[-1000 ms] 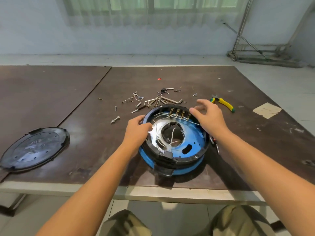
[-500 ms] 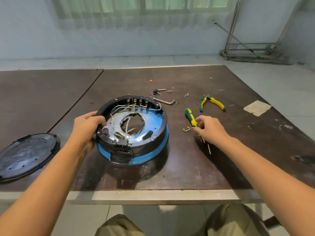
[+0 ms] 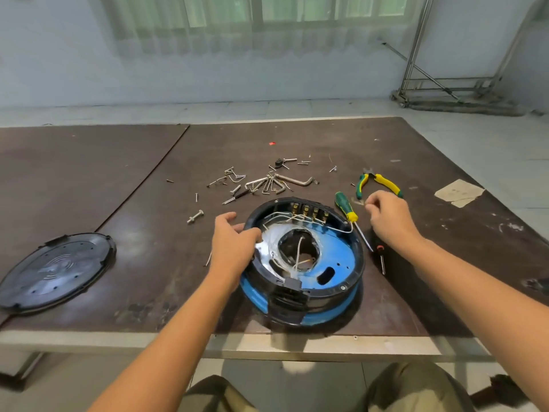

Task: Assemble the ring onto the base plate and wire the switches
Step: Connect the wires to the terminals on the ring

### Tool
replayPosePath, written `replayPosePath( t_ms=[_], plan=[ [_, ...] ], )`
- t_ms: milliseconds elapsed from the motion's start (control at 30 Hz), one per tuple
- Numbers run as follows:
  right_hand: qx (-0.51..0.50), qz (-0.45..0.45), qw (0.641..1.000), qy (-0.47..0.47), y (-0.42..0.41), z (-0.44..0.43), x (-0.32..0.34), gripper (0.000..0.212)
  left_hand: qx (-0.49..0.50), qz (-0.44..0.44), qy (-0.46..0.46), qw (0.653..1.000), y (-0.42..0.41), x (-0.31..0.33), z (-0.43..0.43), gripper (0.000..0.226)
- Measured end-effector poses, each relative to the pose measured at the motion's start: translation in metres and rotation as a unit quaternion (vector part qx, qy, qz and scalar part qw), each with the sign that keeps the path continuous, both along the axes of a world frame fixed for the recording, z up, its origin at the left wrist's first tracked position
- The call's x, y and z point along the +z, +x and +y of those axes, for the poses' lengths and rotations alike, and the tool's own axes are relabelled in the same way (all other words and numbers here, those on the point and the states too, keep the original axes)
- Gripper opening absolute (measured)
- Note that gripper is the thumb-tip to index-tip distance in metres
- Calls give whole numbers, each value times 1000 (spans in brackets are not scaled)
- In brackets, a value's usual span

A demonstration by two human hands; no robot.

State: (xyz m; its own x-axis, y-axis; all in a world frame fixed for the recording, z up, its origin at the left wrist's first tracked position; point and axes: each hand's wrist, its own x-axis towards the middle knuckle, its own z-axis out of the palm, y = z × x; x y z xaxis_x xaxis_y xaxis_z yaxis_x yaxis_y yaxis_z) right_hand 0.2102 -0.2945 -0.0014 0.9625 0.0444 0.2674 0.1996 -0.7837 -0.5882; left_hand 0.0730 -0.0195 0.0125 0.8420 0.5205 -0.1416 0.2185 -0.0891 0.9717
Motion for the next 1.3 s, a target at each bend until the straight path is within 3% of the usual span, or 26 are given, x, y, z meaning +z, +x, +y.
replayPosePath(
  t_ms=[100,200,333,433,567,633,700,800,1000,1067,1167,1233,1300],
  plan=[
    [12,-23,996,84,-4,-5,15,8,-11,0,24,1000,0,-10,-15,64],
    [21,-24,992,124,-8,-2,27,5,-56,64,62,994,-2,-18,-19,59],
    [74,59,962,256,-20,16,38,6,-95,114,58,987,-3,-18,-10,53],
    [155,123,935,295,-34,32,44,9,-138,134,73,979,-6,-11,-6,51],
    [232,258,840,418,-51,59,45,7,-146,-13,227,963,-1,4,-10,40],
    [269,315,790,451,-56,69,41,6,-179,-69,230,954,5,15,-17,37],
    [296,339,775,444,-58,75,35,15,-207,-92,221,949,10,24,-25,35],
    [293,347,778,434,-59,78,27,26,-203,-119,221,947,18,24,-33,23],
    [257,340,799,425,-54,73,23,20,-186,-112,209,953,45,24,-37,9],
    [221,294,836,406,-49,73,26,21,-189,-101,218,952,54,25,-35,9],
    [138,56,972,179,-35,67,29,21,-195,-78,255,944,62,20,-25,9],
    [140,-29,988,52,-28,64,28,31,-201,-61,305,929,62,13,-19,10],
    [181,-2,983,-14,-24,66,20,42,-199,-54,326,922,59,4,-16,10]
  ],
)
